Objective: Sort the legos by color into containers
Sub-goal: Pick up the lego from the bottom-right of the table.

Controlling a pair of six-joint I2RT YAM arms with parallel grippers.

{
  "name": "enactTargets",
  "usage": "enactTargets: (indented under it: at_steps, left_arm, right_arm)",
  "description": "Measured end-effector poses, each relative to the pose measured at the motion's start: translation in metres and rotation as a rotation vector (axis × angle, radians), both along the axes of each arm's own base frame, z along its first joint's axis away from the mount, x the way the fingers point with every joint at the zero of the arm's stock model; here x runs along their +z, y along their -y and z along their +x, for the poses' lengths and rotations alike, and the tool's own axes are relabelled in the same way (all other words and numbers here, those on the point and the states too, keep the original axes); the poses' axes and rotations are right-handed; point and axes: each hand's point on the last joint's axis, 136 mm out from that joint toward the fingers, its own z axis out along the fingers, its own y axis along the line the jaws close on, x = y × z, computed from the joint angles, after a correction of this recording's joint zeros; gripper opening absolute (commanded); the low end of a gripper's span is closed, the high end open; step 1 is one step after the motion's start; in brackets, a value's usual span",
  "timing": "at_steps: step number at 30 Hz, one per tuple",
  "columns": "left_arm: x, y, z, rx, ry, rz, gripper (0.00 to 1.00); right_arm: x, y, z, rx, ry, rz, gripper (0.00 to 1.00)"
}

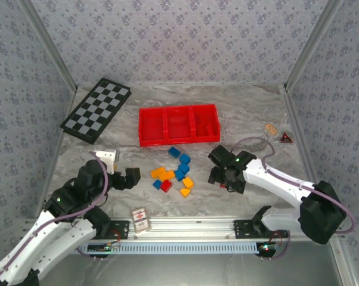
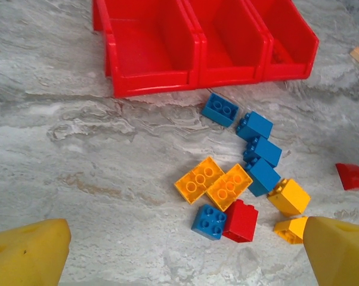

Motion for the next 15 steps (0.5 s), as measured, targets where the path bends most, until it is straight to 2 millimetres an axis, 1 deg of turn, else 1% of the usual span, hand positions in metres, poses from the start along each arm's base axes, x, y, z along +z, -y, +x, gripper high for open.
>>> enactTargets:
  at_steps: [4, 9, 11, 15]
  left_arm:
    - [-0.008, 0.010, -0.002, -0.042, -0.034, 0.021, 1.00]
    - [-0.013, 0.013, -0.002, -0.050, -0.055, 0.038, 1.00]
    - [-0.014, 0.013, -0.002, -0.051, -0.056, 0.038, 1.00]
    - [-0.013, 0.014, -0.002, -0.054, -0.054, 0.037, 1.00]
  right_arm:
    - [-0.010, 0.000, 0.007, 0.010, -0.023, -0.008, 0.84]
    - [-0.023, 0.002, 0.010, 0.055, -0.070, -0.044, 0.79]
    - [-0.027, 0.001, 0.010, 0.071, -0.084, -0.054, 0.74]
    - [-0.032, 0.002, 0.012, 0.092, -0.098, -0.067, 0.68]
